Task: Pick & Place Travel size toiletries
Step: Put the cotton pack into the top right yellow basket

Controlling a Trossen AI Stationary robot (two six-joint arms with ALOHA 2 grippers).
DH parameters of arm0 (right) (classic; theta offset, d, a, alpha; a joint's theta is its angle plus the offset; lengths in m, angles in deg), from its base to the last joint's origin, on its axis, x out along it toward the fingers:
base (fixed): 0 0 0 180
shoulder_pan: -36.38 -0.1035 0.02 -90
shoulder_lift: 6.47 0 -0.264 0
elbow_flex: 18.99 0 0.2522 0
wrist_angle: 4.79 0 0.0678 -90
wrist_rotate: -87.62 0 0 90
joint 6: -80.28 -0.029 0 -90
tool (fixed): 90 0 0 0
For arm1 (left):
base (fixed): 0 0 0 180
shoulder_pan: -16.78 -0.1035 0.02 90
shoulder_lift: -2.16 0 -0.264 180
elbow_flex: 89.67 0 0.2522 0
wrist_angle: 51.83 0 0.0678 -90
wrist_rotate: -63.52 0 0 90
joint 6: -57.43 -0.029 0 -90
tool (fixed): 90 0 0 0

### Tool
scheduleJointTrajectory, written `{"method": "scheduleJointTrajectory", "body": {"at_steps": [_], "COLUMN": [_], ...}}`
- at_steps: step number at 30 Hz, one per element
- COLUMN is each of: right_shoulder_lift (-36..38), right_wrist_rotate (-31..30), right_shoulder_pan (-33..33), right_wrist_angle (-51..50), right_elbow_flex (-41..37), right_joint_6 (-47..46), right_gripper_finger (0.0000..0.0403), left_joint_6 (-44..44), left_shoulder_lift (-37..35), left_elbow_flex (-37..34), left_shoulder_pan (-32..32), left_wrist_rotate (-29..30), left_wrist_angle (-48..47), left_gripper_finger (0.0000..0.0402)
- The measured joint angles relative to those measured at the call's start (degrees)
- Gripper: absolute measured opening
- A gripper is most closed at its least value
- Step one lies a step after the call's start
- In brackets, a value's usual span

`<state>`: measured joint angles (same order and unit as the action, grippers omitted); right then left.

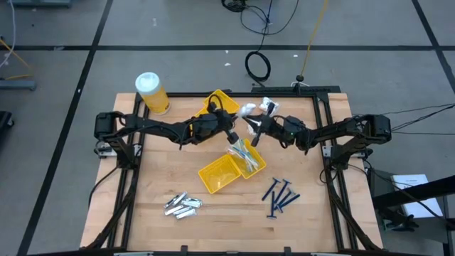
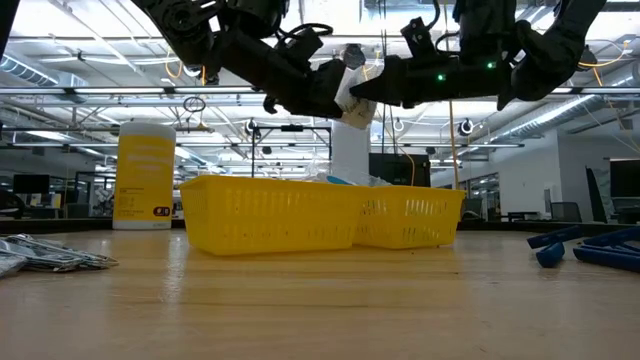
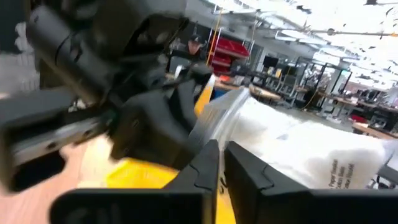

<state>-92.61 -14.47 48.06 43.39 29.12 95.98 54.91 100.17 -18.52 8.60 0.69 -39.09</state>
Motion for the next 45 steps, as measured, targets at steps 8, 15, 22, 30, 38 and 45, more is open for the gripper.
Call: {"method": "scheduleJointTrajectory", "body": {"at_steps": [8,15,22,30,38,45], "right_shoulder_lift": [0.75,4.56,6.29,6.32,6.32,6.32], "right_wrist_rotate": [4.76,3.58,-1.61,-1.44,-1.41,-1.38], "right_shoulder_pan": [-1.95,-2.29,-0.83,-0.11,-0.13,-0.13], "right_wrist_angle": [-4.87,-8.22,-12.48,-13.74,-14.21,-14.21], "right_elbow_flex": [-0.02,-0.11,-0.11,-0.11,-0.11,-0.11], "right_joint_6": [-1.39,-1.52,-1.54,-3.23,-3.27,-4.5], "right_gripper_finger": [0.0134,0.0206,0.0215,0.021,0.0208,0.0206], "left_joint_6": [0.05,7.43,19.37,19.59,21.06,23.92], "left_shoulder_lift": [-2.08,-4.54,-3.11,-0.58,-0.58,-0.58], "left_elbow_flex": [0.0,0.0,-0.02,0.0,0.0,0.0], "left_shoulder_pan": [-1.45,-8.47,-17.14,-18.59,-18.48,-19.2], "left_wrist_rotate": [9.03,7.87,-13.12,-16.67,-16.55,-13.63], "left_wrist_angle": [-7.91,-20.7,-27.25,-28.49,-29.72,-29.74], "left_gripper_finger": [0.0004,0.0003,0.0003,0.0008,0.0053,0.0182]}}
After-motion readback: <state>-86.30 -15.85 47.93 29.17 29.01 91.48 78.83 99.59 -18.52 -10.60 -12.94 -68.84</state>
